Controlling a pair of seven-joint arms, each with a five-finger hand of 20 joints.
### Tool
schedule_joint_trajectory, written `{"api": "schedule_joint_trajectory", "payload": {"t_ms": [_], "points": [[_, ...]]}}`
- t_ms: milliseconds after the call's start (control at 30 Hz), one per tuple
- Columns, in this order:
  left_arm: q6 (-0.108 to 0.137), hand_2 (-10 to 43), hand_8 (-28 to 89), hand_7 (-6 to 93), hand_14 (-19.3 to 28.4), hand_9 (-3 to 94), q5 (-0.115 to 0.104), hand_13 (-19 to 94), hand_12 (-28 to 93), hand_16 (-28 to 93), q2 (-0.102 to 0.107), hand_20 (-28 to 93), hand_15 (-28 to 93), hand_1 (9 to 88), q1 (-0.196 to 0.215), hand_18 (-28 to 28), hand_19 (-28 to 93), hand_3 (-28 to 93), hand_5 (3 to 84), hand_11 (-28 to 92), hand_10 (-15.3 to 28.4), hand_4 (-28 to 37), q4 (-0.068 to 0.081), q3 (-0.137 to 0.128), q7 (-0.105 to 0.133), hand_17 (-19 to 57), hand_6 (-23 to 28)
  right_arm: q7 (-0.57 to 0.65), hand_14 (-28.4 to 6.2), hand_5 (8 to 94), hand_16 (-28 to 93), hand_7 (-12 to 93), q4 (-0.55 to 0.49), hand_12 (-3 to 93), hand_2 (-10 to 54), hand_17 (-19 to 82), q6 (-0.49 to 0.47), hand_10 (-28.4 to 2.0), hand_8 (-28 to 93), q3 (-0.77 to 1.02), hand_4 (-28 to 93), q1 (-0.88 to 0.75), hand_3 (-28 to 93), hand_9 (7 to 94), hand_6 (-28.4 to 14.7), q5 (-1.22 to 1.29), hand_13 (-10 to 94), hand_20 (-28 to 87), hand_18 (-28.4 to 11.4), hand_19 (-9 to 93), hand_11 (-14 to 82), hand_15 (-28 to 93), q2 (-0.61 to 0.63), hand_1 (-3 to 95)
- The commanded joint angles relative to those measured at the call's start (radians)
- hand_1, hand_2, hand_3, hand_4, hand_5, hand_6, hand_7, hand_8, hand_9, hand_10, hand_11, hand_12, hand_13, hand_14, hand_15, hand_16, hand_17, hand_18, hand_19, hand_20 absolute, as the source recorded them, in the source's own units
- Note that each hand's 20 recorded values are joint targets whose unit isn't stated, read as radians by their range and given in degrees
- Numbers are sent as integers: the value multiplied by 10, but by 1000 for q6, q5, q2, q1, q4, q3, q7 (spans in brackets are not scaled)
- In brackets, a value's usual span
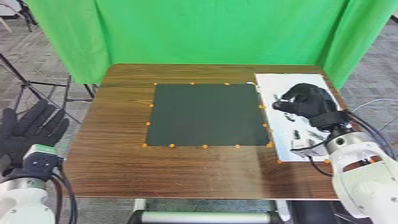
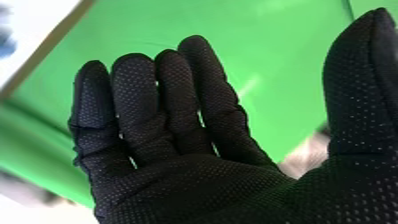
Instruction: Arrange flowers
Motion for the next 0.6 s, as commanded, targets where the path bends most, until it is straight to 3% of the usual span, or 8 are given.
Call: {"api": "schedule_joint_trajectory", "payload": {"t_ms": [33, 100, 167, 333, 400, 500, 600], "points": [[11, 117, -118, 199, 174, 417, -6, 309, 93, -98, -2, 135, 534, 253, 16, 157, 430, 722, 468, 271, 153, -283, -10, -11, 7, -40, 81, 159, -205, 443, 368, 528, 0, 474, -95, 239, -163, -216, -195, -39, -283, -50, 581, 438, -103, -464, 440, 381, -246, 770, 587, 747, 141, 239], [8, 118, -118, 200, 173, 418, -6, 309, 94, -97, -3, 136, 535, 253, 10, 157, 430, 722, 468, 273, 152, -283, -4, -13, 0, -40, 81, 210, -207, 449, 372, 530, 1, 477, -95, 245, -148, -219, -196, -60, -283, -56, 566, 443, -104, -492, 449, 385, -250, 782, 584, 747, 171, 248], [12, 118, -118, 201, 173, 418, -15, 309, 94, -97, 3, 136, 535, 254, 12, 157, 431, 722, 468, 274, 152, -283, -6, -7, 8, -40, 81, 248, -210, 451, 374, 530, 9, 478, -95, 252, -130, -224, -195, -85, -283, -48, 547, 448, -106, -512, 454, 391, -255, 796, 583, 748, 184, 258], [9, 118, -119, 203, 173, 419, -21, 310, 94, -97, 9, 137, 537, 254, 12, 158, 433, 723, 469, 275, 152, -283, -4, -6, 13, -41, 80, 326, -220, 494, 383, 534, 16, 482, -95, 275, -275, -234, -183, -129, -283, 12, 565, 484, -111, -437, 495, 403, -272, 829, 579, 755, 192, 235], [10, 118, -119, 205, 173, 419, -16, 310, 94, -98, 3, 137, 537, 254, 6, 158, 433, 723, 469, 276, 153, -283, -3, -11, -1, -40, 80, 350, -220, 514, 387, 529, 28, 484, -95, 287, -338, -234, -172, -162, -283, 57, 567, 503, -108, -407, 512, 404, -278, 840, 576, 754, 192, 237], [11, 118, -120, 205, 173, 419, -18, 310, 95, -98, 6, 137, 538, 254, 10, 158, 433, 723, 469, 278, 152, -283, -6, -11, 7, -40, 81, 366, -215, 601, 405, 489, 49, 486, -95, 332, -408, -212, -138, -191, -282, 111, 581, 584, -87, -336, 569, 411, -283, 864, 561, 744, 178, 252], [11, 118, -120, 204, 173, 419, -19, 310, 95, -98, 7, 137, 538, 254, 10, 158, 434, 722, 470, 278, 152, -283, -7, -9, 13, -40, 82, 359, -213, 630, 409, 452, 81, 483, -95, 342, -444, -208, -125, -228, -283, 158, 565, 597, -85, -323, 575, 410, -284, 868, 555, 739, 172, 265]]}}
